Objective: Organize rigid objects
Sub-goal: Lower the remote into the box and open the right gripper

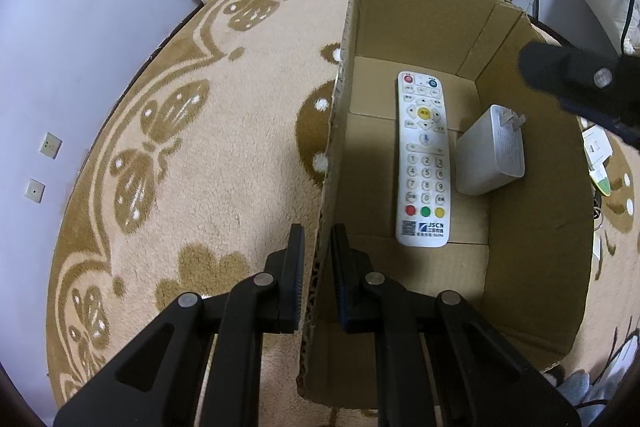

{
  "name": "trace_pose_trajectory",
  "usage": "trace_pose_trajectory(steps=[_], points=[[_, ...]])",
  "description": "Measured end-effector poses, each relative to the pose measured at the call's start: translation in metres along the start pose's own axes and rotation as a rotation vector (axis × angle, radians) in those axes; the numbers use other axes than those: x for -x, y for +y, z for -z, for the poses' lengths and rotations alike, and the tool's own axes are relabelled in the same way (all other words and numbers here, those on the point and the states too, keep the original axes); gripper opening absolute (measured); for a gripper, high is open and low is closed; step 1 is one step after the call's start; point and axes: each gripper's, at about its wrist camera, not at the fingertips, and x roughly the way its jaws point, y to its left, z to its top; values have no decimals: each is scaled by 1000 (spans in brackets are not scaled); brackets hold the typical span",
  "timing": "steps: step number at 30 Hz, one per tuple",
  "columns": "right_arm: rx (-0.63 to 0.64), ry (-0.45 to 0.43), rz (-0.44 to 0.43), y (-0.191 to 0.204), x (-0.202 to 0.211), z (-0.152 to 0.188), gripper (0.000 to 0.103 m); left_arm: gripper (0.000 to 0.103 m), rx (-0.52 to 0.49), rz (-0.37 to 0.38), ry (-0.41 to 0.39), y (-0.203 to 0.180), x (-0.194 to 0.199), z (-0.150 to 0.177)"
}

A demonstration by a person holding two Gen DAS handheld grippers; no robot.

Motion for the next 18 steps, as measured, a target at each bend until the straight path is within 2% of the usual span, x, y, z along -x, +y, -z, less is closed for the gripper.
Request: trace_pose_trajectory(steps=[2,5,7,11,14,18], points=[[-7,-19,-6,-1,7,-2,47,13,0,-1,1,0,0,0],[-4,-31,-11,-3,17,-3,67,13,-1,-1,0,0,0,0],[6,-34,-8,-4,23,-3,72,13,0,0,1,0,0,0],[13,-48,20,-12,36,-4,97,14,3,5,1,1,0,1],[36,-65,59,-23,48,-1,102,14,6,5,3,1,0,1],[27,-67,93,-45,59,6,103,14,5,5,3,1,1,1]])
